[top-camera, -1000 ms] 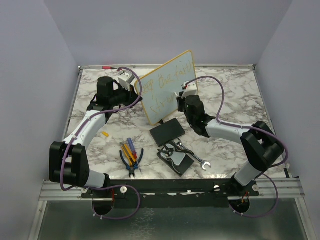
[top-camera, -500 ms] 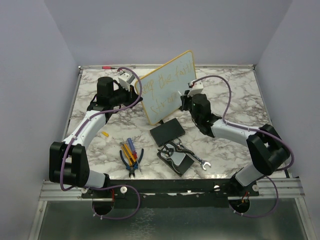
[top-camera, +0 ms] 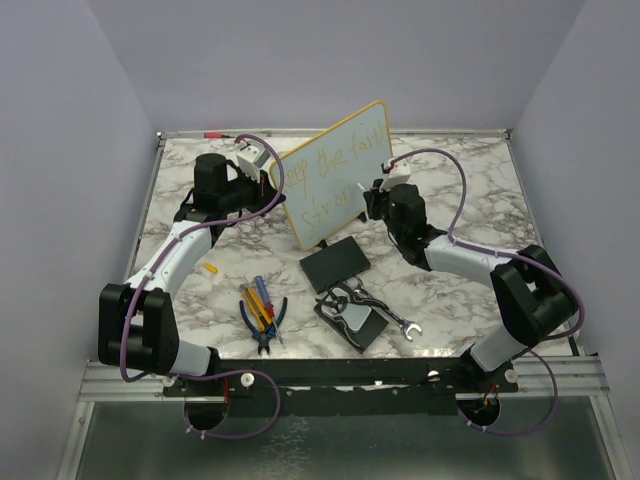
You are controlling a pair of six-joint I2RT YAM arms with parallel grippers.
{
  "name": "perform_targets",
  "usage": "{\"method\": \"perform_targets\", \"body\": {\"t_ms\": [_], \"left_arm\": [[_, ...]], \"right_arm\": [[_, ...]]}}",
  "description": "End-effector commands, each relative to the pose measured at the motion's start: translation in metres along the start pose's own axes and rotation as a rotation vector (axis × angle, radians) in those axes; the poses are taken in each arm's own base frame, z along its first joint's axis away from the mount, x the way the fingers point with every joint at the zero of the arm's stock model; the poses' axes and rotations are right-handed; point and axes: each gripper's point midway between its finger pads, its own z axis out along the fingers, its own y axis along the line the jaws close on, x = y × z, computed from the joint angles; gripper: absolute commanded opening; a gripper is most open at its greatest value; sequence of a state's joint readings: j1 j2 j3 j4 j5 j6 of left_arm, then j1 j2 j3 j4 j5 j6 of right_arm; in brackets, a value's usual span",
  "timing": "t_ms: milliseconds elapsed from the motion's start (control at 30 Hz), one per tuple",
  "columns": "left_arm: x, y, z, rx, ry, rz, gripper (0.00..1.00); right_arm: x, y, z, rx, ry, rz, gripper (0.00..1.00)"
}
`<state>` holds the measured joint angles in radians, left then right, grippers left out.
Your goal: Write a sentence on the whiteboard
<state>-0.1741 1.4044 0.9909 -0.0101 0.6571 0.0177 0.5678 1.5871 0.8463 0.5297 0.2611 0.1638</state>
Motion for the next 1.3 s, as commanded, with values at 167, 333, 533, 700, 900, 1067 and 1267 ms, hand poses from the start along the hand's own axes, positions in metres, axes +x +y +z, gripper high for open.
{"method": "perform_targets", "body": {"t_ms": [167, 333, 533, 700, 900, 1067, 1267], "left_arm": [[0.049, -0.01, 0.003, 0.033, 0.144, -0.056, 0.0], [0.049, -0.01, 0.003, 0.033, 0.145, -0.057, 0.0], [0.049, -0.01, 0.003, 0.034, 0.145, -0.057, 0.0], [0.049, -0.01, 0.003, 0.035, 0.146, -0.057, 0.0], [0.049, -0.01, 0.003, 0.034, 0.146, -0.057, 0.0], [0.049, -0.01, 0.003, 0.034, 0.145, -0.057, 0.0], [0.049, -0.009, 0.003, 0.033, 0.144, -0.056, 0.0]], "right_arm": [[-0.001, 0.002, 0.013, -0.012, 0.003, -0.004, 0.01], [-0.009, 0.006, 0.012, -0.031, -0.024, -0.015, 0.01], [-0.007, 0.012, 0.009, -0.077, -0.019, -0.041, 0.01], [0.008, 0.015, 0.006, -0.098, 0.014, -0.043, 0.01], [0.024, 0.021, 0.004, -0.125, 0.052, -0.058, 0.01], [0.032, 0.024, 0.002, -0.132, 0.069, -0.063, 0.01], [0.041, 0.022, 0.0, -0.119, 0.092, -0.071, 0.01]]}}
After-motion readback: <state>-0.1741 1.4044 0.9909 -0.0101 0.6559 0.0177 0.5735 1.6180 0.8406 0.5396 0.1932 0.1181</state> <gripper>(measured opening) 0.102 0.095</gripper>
